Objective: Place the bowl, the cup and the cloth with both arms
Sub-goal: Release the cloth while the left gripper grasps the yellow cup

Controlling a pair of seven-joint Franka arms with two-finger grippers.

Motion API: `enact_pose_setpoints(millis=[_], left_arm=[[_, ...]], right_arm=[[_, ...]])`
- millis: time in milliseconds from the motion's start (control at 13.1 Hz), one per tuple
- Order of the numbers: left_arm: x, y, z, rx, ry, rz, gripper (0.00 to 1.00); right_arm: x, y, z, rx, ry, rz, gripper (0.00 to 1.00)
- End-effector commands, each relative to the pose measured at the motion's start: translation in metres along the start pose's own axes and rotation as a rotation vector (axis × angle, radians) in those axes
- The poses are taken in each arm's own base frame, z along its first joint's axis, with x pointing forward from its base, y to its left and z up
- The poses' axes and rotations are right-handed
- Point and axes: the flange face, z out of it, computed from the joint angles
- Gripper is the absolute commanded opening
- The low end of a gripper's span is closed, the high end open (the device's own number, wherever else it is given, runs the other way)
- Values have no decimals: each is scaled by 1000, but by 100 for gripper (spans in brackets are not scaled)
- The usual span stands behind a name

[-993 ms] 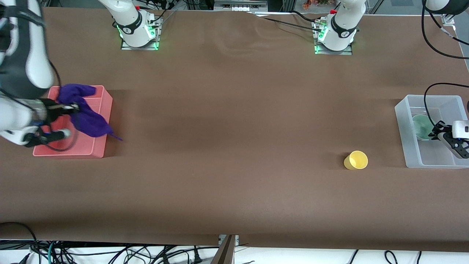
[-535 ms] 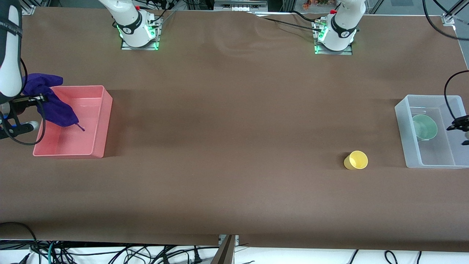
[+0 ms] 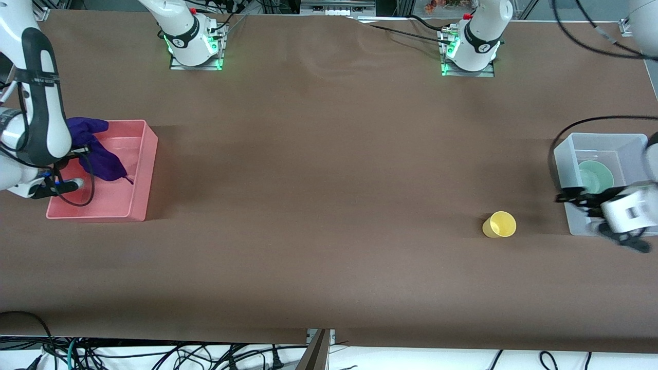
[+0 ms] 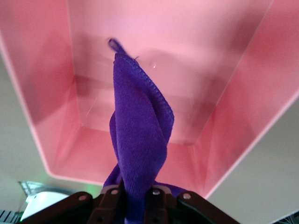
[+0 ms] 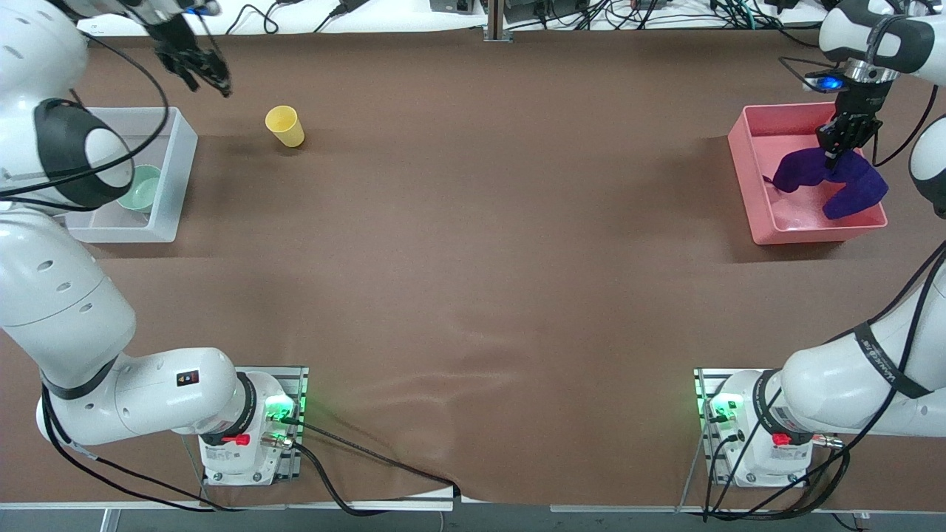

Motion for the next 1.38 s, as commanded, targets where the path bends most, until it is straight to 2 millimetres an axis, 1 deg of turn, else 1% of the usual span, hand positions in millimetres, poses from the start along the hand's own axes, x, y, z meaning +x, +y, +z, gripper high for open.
enact_pose_setpoints(millis=[0,76,153,306,382,458,535,611,688,840,917,1069,1146,1222,1299], left_arm=[[22,24,42,9,34,-85,97],[28,23,51,19,64,-86,96],[34,17,63,35,83,-85,96],[40,16,86,49,121,-85,91],[40,17,96,55,138,-84,90],[39,15,107,60,148,-83,87],[35,15,121,55,137,-86,65],[34,17,125,53,130,-83,20],[34,17,124,50,129,-77,0],[33,13,119,43,137,-84,0],[32,12,113,44,141,-89,0],[29,15,108,31,117,-89,0],[27,14,103,29,113,-91,0],[24,16,92,29,111,-90,0],[20,18,76,25,96,-88,0]], right_arm=[[-7,1,-8,-9,26,20,100],[-14,0,-24,10,63,29,100],[-23,-1,-47,53,134,38,100],[-43,-19,-98,83,156,16,100],[-47,-51,-129,85,150,-31,100],[-54,-81,-152,78,147,-27,100],[-60,-104,-168,76,155,55,100],[-67,-131,-186,67,183,120,100],[-77,-154,-203,50,216,133,100],[-99,-186,-241,22,280,87,100],[-112,-197,-261,5,300,77,100],[-139,-197,-293,-33,373,91,100],[-149,-196,-301,-37,397,98,100],[-154,-192,-302,-23,401,105,100],[-158,-189,-303,-27,405,111,100]])
